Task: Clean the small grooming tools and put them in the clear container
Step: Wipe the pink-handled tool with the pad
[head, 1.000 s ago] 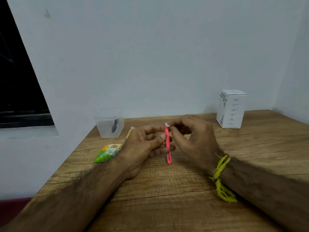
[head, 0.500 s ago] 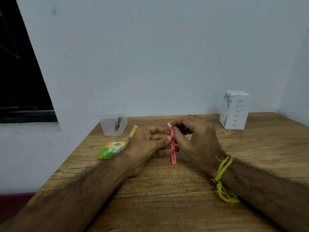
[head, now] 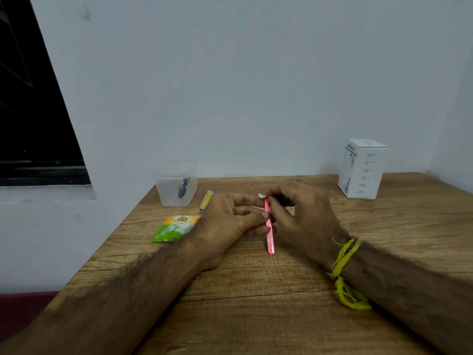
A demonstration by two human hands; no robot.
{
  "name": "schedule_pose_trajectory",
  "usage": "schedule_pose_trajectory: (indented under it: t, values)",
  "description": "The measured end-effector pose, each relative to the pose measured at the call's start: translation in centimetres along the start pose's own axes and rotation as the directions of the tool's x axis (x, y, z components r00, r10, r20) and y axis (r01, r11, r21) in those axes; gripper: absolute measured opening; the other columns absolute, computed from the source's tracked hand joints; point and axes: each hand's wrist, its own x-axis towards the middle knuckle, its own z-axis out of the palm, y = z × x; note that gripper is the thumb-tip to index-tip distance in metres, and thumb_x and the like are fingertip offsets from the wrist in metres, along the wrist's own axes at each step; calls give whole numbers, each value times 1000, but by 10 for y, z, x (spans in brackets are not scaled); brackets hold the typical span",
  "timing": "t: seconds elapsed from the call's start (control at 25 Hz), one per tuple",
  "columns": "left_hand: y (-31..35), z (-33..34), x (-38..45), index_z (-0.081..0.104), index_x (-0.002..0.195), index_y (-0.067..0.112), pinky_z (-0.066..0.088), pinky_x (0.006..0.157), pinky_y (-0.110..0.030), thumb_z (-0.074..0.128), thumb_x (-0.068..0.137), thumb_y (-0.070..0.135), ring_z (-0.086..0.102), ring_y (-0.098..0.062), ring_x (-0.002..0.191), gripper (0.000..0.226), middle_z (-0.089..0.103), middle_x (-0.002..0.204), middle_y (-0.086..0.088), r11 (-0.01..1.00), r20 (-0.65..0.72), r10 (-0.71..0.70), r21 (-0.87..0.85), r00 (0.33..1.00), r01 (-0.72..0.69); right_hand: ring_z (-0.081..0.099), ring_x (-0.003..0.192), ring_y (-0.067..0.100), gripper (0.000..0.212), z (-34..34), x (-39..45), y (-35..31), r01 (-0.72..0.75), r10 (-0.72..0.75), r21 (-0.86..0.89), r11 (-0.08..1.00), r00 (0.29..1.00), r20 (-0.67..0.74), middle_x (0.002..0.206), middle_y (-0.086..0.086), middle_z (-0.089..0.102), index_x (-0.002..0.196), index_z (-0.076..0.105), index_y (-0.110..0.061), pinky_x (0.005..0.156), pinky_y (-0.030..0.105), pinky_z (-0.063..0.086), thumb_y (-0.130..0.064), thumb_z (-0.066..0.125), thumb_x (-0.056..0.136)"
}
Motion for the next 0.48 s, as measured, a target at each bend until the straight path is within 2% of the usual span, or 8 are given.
schedule_pose_trajectory:
  t: [0.16, 0.48]
  values:
    - [2, 3, -2, 70, 103, -6, 63, 66, -27, 71, 84, -10, 76, -34, 82, 20, 76, 89, -23, 1000, -15, 4, 2, 1000, -4, 63, 81, 12, 12, -2, -2, 1, 9, -7, -23, 1000, 998, 68, 86, -3, 68, 95, 72, -11, 73, 35, 54, -4, 67, 87]
    - [4, 3, -4, 69, 101, -7, 63, 66, -29, 69, 85, -13, 76, -29, 75, 17, 75, 87, -24, 999, -53, 34, 6, 998, -33, 63, 80, 13, 10, -4, -2, 2, 59, -54, -73, 996, 996, 72, 86, -2, 69, 96, 72, -10, 71, 36, 54, -6, 67, 89]
